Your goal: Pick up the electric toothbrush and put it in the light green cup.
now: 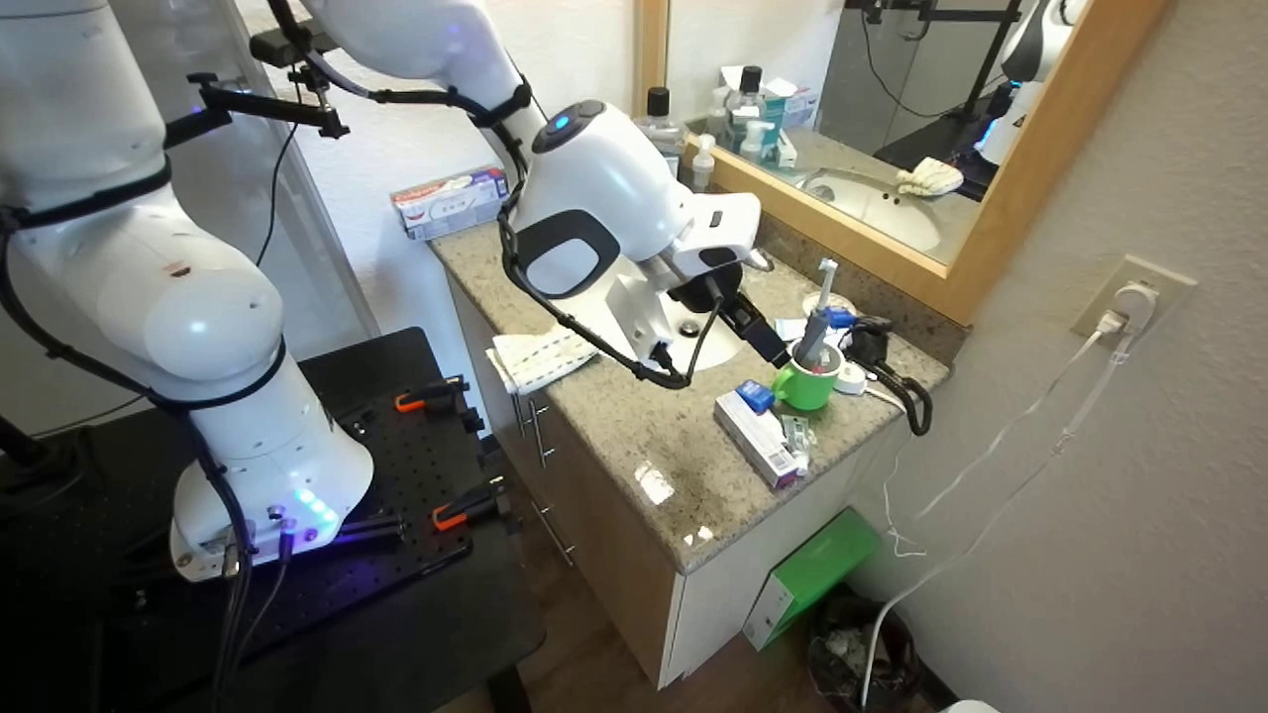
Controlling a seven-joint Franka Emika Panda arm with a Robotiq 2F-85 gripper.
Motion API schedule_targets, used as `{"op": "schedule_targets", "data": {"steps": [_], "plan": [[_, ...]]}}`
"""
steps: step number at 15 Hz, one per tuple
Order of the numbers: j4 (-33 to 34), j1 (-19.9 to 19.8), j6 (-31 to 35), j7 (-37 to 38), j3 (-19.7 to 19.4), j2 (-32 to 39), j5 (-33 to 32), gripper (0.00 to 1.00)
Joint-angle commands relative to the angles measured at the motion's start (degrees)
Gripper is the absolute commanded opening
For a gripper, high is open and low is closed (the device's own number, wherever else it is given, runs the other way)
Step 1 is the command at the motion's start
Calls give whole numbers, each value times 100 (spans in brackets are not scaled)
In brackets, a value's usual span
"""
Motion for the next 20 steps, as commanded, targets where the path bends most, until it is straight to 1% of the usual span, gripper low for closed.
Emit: {"op": "schedule_targets", "data": {"steps": [1, 3, 4, 5, 10, 12, 16, 20], "plan": [[-294, 461, -401, -830, -420, -236, 313, 100], [-297, 721, -632, -1137, -691, -79, 413, 100], [-228, 453, -427, -751, -449, -9, 232, 100], [-240, 492, -460, -788, -496, -2, 241, 100], [-234, 486, -459, -784, -489, 0, 240, 100], [-145, 509, -781, -831, -502, 124, 228, 100], [-436, 656, -1041, -903, -484, 170, 160, 100], [-923, 992, -781, -999, -538, 349, 127, 100]]}}
